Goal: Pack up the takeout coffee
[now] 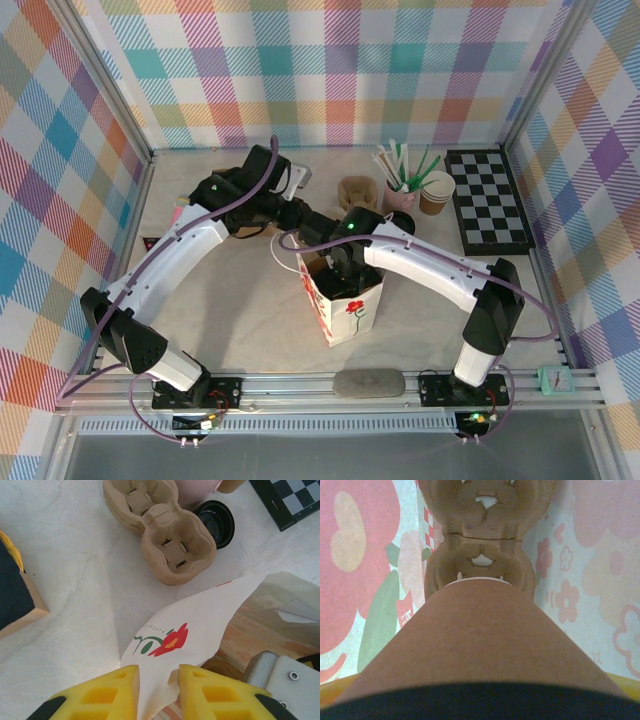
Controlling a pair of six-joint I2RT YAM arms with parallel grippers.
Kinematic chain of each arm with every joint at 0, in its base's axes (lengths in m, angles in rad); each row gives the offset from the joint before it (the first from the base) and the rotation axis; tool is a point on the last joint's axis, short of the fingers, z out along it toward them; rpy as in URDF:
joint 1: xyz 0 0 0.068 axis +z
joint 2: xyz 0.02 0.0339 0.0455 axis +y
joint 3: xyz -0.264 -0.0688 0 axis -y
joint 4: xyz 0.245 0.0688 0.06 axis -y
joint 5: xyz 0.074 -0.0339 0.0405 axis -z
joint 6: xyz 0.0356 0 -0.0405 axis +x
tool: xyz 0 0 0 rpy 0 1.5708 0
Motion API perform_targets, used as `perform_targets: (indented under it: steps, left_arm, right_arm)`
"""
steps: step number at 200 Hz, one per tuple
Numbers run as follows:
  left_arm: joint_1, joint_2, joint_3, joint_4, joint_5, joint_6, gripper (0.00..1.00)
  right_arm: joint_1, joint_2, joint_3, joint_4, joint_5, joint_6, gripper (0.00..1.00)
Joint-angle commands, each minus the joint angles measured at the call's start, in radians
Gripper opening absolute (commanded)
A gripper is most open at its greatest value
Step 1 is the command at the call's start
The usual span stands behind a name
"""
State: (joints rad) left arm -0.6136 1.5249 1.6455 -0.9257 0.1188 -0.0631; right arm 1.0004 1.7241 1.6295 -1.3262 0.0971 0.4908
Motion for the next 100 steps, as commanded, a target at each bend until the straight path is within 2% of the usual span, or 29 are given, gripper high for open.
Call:
perform_targets:
  steps: [1,32,100]
  left_arm:
    - [-0.015,0.017,-0.005,-0.07,0.01,0.016,0.29]
    - [-0.015,-0.006,0.005,-0.075,-0.017,-0.003,0.46]
    - [-0.016,-0.06,-0.002,-0.043,-0.05,-0.029,0.55]
  right_arm:
    - [0.0,-0.026,-0.012,-0.007,0.015,0.011,0.41]
    - [-0.001,-0.026,-0.011,-0.005,0.015,0.009,0.41]
    - [0.0,-0.03,-0.013,-0.007,0.02,0.008,0.41]
